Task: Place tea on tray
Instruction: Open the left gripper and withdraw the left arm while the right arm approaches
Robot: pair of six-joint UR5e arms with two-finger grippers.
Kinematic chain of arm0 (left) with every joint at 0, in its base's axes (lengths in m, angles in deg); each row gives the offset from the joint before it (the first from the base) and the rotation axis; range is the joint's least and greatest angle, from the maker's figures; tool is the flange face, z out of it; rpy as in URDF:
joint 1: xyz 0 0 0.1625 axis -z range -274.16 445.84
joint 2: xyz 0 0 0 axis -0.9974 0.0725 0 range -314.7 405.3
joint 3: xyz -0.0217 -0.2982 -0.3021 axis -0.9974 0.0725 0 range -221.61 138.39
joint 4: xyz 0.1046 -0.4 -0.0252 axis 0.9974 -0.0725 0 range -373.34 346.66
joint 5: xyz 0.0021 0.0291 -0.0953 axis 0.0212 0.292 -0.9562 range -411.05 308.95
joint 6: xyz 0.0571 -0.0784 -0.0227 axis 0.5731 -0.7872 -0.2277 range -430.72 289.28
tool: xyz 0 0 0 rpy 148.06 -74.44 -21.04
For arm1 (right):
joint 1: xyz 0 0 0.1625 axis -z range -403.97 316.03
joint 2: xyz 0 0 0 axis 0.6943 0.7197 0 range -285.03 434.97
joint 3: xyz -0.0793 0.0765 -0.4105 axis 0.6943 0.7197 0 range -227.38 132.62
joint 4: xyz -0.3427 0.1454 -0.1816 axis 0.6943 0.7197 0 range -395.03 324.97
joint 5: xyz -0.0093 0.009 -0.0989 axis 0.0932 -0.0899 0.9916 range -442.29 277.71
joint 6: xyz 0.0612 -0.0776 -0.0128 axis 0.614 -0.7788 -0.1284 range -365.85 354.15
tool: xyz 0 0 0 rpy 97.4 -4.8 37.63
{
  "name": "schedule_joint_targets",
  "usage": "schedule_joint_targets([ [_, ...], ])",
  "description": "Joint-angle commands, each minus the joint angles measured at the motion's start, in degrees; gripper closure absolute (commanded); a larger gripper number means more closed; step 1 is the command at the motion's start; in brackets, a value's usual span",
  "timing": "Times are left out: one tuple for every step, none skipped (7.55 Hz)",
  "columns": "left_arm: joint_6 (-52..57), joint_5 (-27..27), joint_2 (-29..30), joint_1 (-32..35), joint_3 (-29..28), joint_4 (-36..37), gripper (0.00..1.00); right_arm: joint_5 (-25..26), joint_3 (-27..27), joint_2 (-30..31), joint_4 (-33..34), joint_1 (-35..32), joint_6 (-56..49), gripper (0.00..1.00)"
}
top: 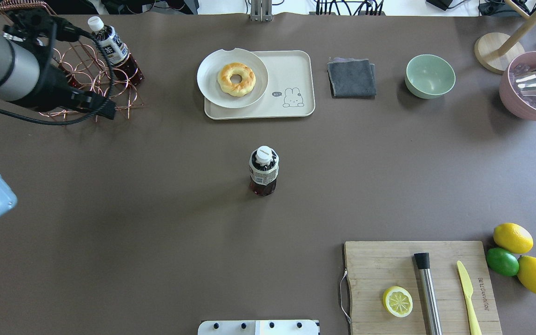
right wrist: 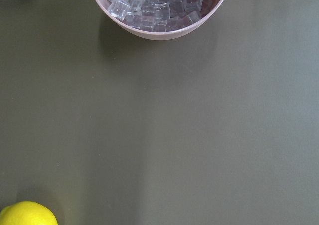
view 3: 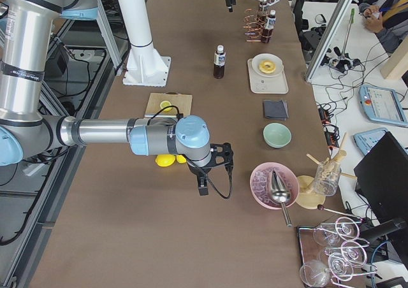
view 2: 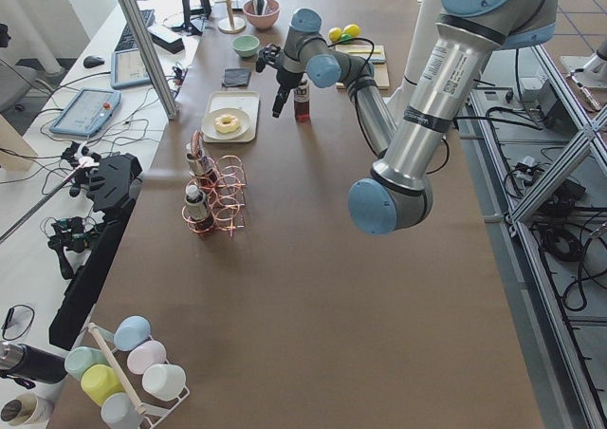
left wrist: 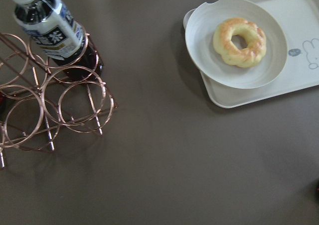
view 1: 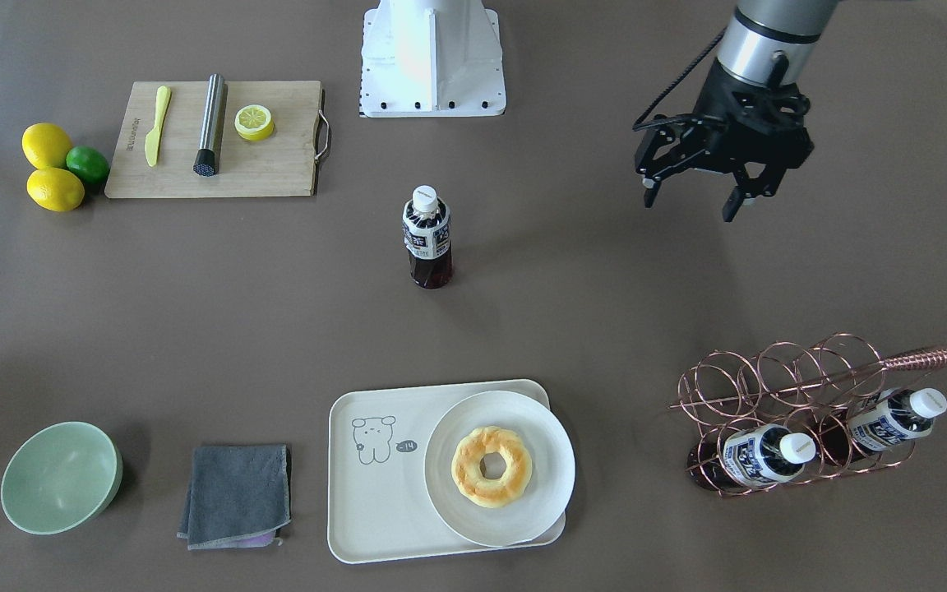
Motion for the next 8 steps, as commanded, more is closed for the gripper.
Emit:
schedule_joint_targets([
  [21.53,-8.63,-11.84,14.27,-0.70,-1.41,0.02,0.14,-0.03,-0.86,0.00,1.43,0.57,0.00],
  [28.40,-10.66,-14.67,18.32,-2.19,-1.41,0.02,0.05,-0.38,-1.47,-0.09,2.30,3.44,0.00],
  [30.90,-10.68,-15.91,20.37,-2.98,-1.41,0.02,-0.04,-1.16,-3.31,0.00,3.61,7.47,0.00],
  [32.14,-10.76,-17.58,21.00,-2.56,-1.58,0.02,0.05,-4.30,-4.54,0.00,7.20,14.82,0.00],
  [32.33,-10.94,-18.64,21.96,-1.94,-1.58,0.02,0.05,-8.42,-6.91,0.00,11.84,24.55,0.00],
  [32.33,-10.85,-18.74,21.97,-2.11,-1.58,0.02,0.57,-11.68,-10.24,0.00,17.55,35.53,0.00],
  [32.33,-10.85,-18.82,21.97,-2.20,-1.67,0.02,0.84,-13.98,-14.01,0.00,23.78,46.16,0.00],
  [32.33,-10.85,-18.82,21.97,-2.64,-1.67,0.02,3.10,-15.74,-19.27,0.09,30.19,55.49,0.00],
])
